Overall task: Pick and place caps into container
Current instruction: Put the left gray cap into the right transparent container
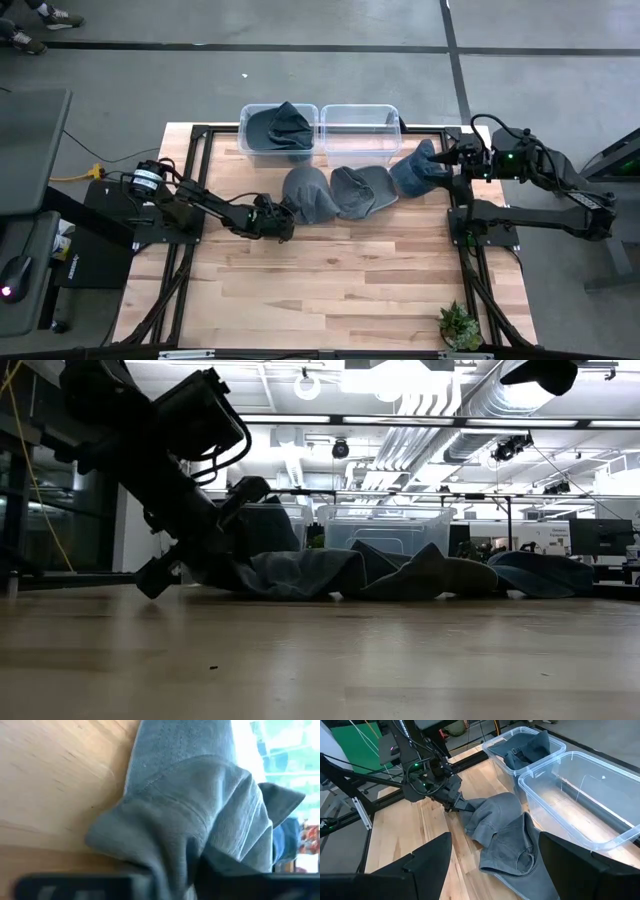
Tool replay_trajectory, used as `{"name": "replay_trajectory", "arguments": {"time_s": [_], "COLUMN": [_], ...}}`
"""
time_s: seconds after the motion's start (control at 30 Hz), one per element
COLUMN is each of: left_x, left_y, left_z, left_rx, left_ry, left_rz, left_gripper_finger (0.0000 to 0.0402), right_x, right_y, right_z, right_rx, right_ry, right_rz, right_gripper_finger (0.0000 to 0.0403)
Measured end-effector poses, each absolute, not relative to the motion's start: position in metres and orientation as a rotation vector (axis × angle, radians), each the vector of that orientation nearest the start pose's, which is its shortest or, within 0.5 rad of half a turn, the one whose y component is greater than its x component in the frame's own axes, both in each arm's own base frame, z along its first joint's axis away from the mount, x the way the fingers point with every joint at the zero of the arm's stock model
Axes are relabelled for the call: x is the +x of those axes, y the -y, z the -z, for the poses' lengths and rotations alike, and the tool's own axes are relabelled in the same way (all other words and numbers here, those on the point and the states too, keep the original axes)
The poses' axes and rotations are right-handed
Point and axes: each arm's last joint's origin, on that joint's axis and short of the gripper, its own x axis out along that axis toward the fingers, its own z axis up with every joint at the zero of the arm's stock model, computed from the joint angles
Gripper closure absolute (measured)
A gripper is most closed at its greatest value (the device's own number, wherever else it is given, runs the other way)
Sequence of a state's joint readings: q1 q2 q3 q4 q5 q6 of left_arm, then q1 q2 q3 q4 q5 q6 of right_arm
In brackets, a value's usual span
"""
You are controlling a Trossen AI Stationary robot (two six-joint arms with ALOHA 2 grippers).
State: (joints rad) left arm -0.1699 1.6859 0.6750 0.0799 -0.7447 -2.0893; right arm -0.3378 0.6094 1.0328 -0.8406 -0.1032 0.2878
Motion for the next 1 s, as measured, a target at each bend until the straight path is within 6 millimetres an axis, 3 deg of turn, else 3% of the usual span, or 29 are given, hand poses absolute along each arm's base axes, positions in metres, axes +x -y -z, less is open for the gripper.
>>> {"name": "replay_trajectory", "arguments": {"time_s": [0.07,0.33,0.73,1.0], "left_x": [0.284,0.289,0.277,0.255], "left_y": [0.029,0.036,0.058,0.056], "left_z": [-0.118,-0.126,-0.188,-0.227], "left_rx": [-1.477,-1.432,-1.19,-0.916], "left_ry": [0.012,-0.059,-0.237,-0.349], "left_rz": [-1.094,-0.976,-0.581,-0.336], "left_gripper_finger": [0.0384,0.0395,0.0399,0.04], "right_x": [0.086,0.087,0.089,0.112], "right_y": [0.027,0.026,0.024,0.031], "right_z": [-0.371,-0.371,-0.372,-0.376], "right_rx": [0.375,0.383,0.367,0.248], "right_ry": [-0.373,-0.375,-0.374,-0.35], "right_rz": [0.289,0.262,0.139,0.08], "right_gripper_finger": [0.011,0.011,0.011,0.011]}}
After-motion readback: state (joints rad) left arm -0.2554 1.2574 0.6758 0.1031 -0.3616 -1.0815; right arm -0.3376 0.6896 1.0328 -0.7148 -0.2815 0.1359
